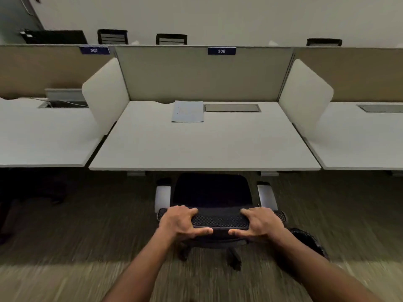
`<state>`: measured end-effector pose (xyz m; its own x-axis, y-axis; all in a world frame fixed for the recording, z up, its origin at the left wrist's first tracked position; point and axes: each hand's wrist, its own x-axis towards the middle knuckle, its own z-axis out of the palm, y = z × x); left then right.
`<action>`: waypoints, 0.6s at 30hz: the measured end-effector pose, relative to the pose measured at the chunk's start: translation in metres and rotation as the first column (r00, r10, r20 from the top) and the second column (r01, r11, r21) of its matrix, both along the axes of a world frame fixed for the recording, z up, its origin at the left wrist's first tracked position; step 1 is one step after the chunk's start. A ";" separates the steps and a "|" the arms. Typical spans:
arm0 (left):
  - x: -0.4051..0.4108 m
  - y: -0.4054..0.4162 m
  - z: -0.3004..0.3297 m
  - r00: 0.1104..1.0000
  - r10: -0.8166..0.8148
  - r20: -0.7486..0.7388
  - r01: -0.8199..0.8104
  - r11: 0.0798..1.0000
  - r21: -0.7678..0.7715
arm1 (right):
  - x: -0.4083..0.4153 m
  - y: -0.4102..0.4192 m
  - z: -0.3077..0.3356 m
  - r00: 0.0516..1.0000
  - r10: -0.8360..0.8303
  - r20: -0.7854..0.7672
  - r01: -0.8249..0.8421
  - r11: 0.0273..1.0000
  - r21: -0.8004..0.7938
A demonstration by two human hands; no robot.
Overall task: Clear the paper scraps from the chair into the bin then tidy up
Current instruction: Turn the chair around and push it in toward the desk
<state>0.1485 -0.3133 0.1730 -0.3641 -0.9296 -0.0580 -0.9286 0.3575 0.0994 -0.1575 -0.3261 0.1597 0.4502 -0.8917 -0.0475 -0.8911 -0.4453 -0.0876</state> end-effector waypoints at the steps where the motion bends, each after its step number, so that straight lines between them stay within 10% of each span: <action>1: -0.002 -0.013 0.002 1.000 -0.006 -0.003 0.006 1.000 0.008 | -0.002 -0.012 0.001 1.000 -0.005 0.002 0.005 1.000 0.000; 18: -0.039 -0.168 0.001 1.000 0.013 0.005 -0.013 1.000 0.012 | -0.036 -0.177 0.005 0.999 0.041 -0.025 -0.042 0.999 -0.030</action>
